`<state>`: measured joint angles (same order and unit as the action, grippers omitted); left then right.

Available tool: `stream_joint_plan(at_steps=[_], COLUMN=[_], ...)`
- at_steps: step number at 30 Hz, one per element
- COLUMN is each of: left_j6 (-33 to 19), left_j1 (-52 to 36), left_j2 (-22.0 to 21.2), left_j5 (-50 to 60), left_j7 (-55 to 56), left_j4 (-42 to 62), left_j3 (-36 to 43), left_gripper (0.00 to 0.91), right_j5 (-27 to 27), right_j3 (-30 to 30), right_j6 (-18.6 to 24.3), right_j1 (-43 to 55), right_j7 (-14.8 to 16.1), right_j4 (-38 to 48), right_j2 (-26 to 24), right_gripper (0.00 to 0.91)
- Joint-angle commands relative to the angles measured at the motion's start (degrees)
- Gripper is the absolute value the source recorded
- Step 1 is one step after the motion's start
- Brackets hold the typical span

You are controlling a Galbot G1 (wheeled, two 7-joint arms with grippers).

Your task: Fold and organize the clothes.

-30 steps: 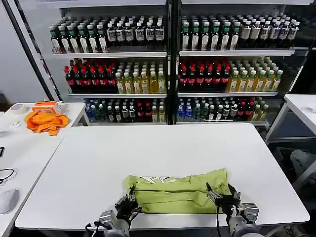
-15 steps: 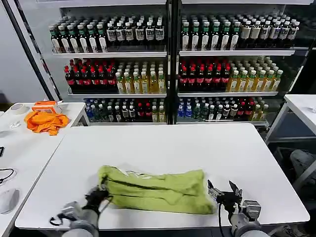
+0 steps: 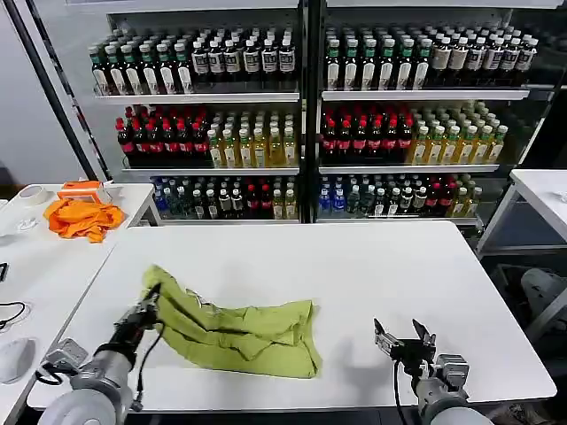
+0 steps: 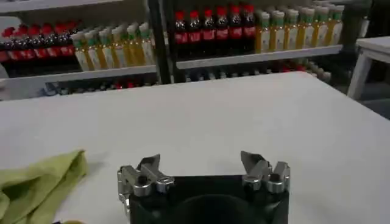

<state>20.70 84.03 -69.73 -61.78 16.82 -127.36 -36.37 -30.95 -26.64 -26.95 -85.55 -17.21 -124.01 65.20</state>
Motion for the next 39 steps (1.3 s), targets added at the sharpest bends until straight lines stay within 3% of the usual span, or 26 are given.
stream_joint_plan(at_steps=[1, 5, 11, 12, 13, 14, 15, 18, 26, 34, 39], left_j6=[0.88, 0.70, 0.36, 0.55, 0.86, 1.28, 2.30, 2.94, 3.67, 3.69, 1.02], left_j1=[0.47, -1.10, -5.06, -5.25, -5.49, -5.86, -6.09, -6.60, -7.23, -0.92, 0.93], left_j2=[-4.73, -6.11, -7.25, -7.25, -7.21, -7.04, -6.88, -6.03, -5.54, -3.56, -1.34], left_j5=[-4.28, -1.32, 2.34, 3.10, 3.94, 5.12, 6.34, 11.56, 10.63, 13.16, 20.88], left_j7=[-2.53, -2.72, -3.90, -4.14, -4.52, -5.14, -5.68, -8.73, -9.43, -8.38, -6.78], left_j4=[-5.20, -1.80, 4.71, 5.68, 6.64, 7.68, 8.64, 9.99, 8.47, 1.44, 3.15], left_j3=[15.15, 21.10, 26.08, 26.43, 27.09, 27.75, 28.22, 29.46, 27.62, 18.75, 12.28], left_gripper=[0.020, 0.030, 0.020, 0.050, 0.161, 0.363, 0.907, 0.907, 0.907, 0.907, 0.907], right_j5=[0.58, 2.70, 3.96, 3.96, 3.95, 3.96, 3.95, 3.97, 5.03, 5.10, 5.23], right_j3=[0.04, -0.37, -0.27, -0.24, -0.17, -0.07, -0.02, 0.06, -0.15, -0.33, -0.47], right_j6=[0.08, 0.96, 1.77, 1.77, 1.78, 1.77, 1.79, 1.86, 2.34, 2.04, 2.07], right_j1=[0.64, 1.19, 2.20, 2.25, 2.35, 2.43, 2.52, 2.74, 3.92, 4.58, 4.31], right_j7=[0.89, 2.75, 3.19, 3.18, 3.18, 3.17, 3.17, 3.23, 3.72, 3.98, 4.16], right_j4=[0.33, 0.80, 1.54, 1.60, 1.68, 1.77, 1.83, 1.99, 2.67, 3.15, 3.37], right_j2=[-0.74, -1.26, -1.00, -0.97, -0.95, -0.94, -0.95, -0.98, -1.16, -1.25, -1.31], right_gripper=[0.907, 0.907, 0.907, 0.907, 0.907, 0.907, 0.907, 0.907, 0.907, 0.907, 0.907])
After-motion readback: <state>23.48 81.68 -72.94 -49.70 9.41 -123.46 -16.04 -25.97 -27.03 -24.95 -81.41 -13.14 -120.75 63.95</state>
